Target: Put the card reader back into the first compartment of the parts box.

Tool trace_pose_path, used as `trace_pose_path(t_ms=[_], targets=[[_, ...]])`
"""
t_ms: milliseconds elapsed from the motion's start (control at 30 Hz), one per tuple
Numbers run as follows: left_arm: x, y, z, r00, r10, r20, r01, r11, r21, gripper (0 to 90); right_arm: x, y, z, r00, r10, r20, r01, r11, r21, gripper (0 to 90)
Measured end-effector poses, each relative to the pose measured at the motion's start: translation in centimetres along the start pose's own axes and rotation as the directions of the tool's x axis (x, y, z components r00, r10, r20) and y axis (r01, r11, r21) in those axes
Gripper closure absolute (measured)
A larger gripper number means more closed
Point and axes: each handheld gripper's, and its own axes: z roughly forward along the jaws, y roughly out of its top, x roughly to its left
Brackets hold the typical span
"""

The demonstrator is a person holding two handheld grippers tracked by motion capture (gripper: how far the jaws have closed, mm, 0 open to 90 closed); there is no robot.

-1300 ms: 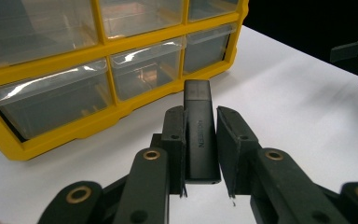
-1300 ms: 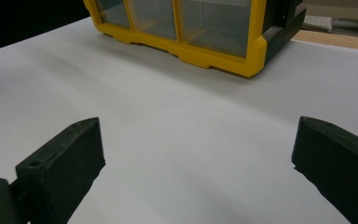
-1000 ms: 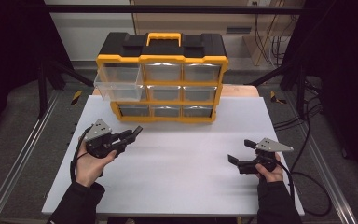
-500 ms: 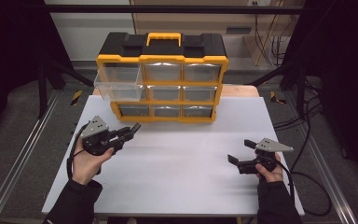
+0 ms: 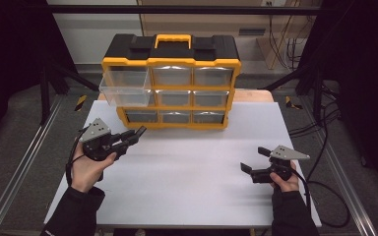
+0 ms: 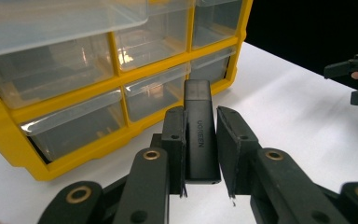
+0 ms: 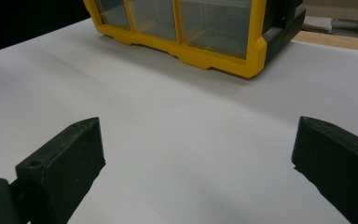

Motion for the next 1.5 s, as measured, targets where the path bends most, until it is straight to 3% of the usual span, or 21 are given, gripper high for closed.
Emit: trace_pose_path(t_ms=[1500], targets=[[0.8, 4.6, -2.9, 0.9987, 0.039, -0.032, -0.041, 0.9979, -0.051, 72.9, 0.0, 0.0, 0.0, 1.0, 0.0, 0.0, 0.0, 1.0, -0.005, 2.6]])
